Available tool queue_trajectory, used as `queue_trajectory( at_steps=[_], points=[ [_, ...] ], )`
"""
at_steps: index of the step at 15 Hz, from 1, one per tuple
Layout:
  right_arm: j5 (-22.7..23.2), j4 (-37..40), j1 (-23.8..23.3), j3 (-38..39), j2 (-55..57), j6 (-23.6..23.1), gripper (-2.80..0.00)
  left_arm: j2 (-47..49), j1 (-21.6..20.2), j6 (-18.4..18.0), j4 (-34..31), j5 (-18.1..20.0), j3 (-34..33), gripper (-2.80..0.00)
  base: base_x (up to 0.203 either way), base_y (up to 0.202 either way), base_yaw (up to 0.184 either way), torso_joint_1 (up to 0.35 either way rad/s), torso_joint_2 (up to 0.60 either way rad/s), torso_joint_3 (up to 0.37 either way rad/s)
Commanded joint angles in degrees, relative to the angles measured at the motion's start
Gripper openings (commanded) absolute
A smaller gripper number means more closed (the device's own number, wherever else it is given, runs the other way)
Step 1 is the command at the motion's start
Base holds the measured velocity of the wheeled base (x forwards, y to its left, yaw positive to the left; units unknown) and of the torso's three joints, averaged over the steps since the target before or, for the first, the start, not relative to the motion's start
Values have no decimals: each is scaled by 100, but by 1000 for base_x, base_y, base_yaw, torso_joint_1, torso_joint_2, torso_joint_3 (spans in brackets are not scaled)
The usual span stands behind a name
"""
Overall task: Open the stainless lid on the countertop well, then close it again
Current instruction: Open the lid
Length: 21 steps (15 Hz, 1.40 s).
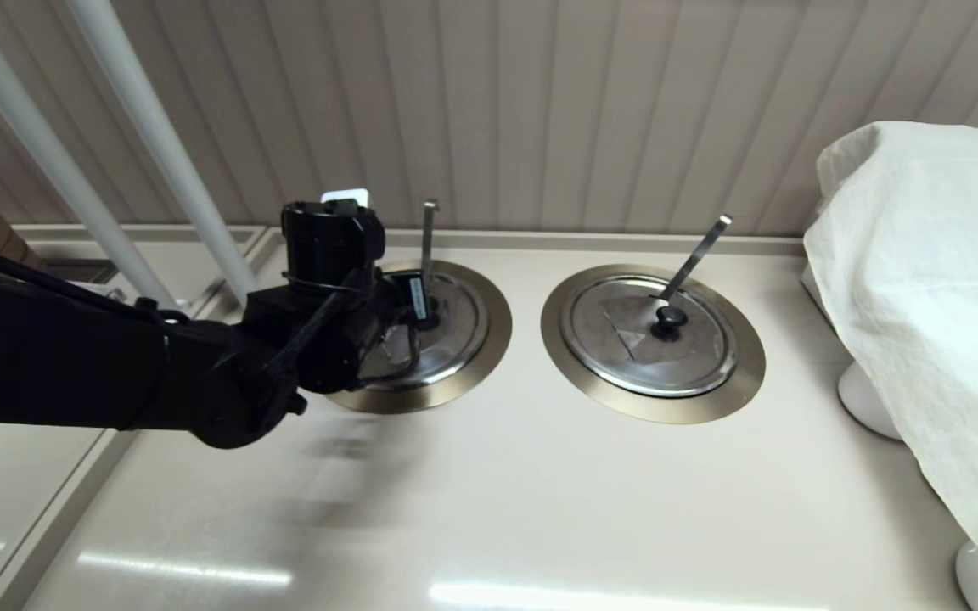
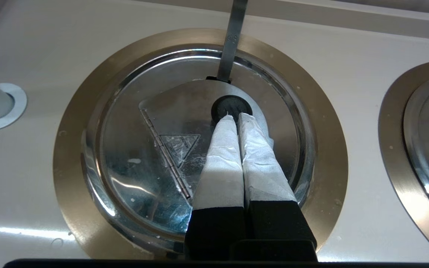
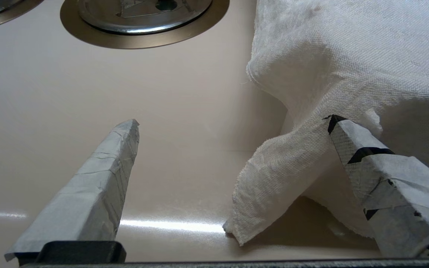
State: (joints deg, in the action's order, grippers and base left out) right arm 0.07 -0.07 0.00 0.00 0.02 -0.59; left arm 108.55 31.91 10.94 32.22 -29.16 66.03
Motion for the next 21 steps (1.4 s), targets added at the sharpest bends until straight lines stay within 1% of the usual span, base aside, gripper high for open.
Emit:
queue_trajectory(
  at_steps=[1, 4, 7, 9, 10, 11, 12, 15, 17, 21],
  points=[
    [1, -1, 0, 0, 6, -2, 0, 340, -2, 11, 94, -16, -36, -280, 0, 0, 0, 0, 0, 0],
    [1, -1, 0, 0, -2, -2, 0, 568, -48, 36, 260, -33, 158, -280, 0, 0, 0, 0, 0, 0],
    [1, -1, 0, 0, -2, -2, 0, 823, -145, 4, 652, -70, 214, -280, 0, 0, 0, 0, 0, 0],
    [1, -1, 0, 0, 6, -2, 0, 836, -168, 10, 678, -64, 176, -280, 0, 0, 0, 0, 0, 0],
    [1, -1, 0, 0, 6, -2, 0, 896, -168, -52, 651, -70, 133, -280, 0, 0, 0, 0, 0, 0],
    [1, -1, 0, 0, 6, -2, 0, 978, -168, -190, 698, -72, 99, -280, 0, 0, 0, 0, 0, 0],
    [1, -1, 0, 0, -2, -2, 0, 1030, -168, -215, 752, -72, 103, -280, 0, 0, 0, 0, 0, 0],
    [1, -1, 0, 0, 6, -2, 0, 1096, -168, -210, 1243, -76, 157, -280, 0, 0, 0, 0, 0, 0],
    [1, -1, 0, 0, 6, -2, 0, 1275, -168, -215, 1460, -95, 314, -280, 0, 0, 0, 0, 0, 0],
    [1, -1, 0, 0, 6, -2, 0, 1279, -186, -216, 1447, -112, 324, -280, 0, 0, 0, 0, 0, 0]
  ],
)
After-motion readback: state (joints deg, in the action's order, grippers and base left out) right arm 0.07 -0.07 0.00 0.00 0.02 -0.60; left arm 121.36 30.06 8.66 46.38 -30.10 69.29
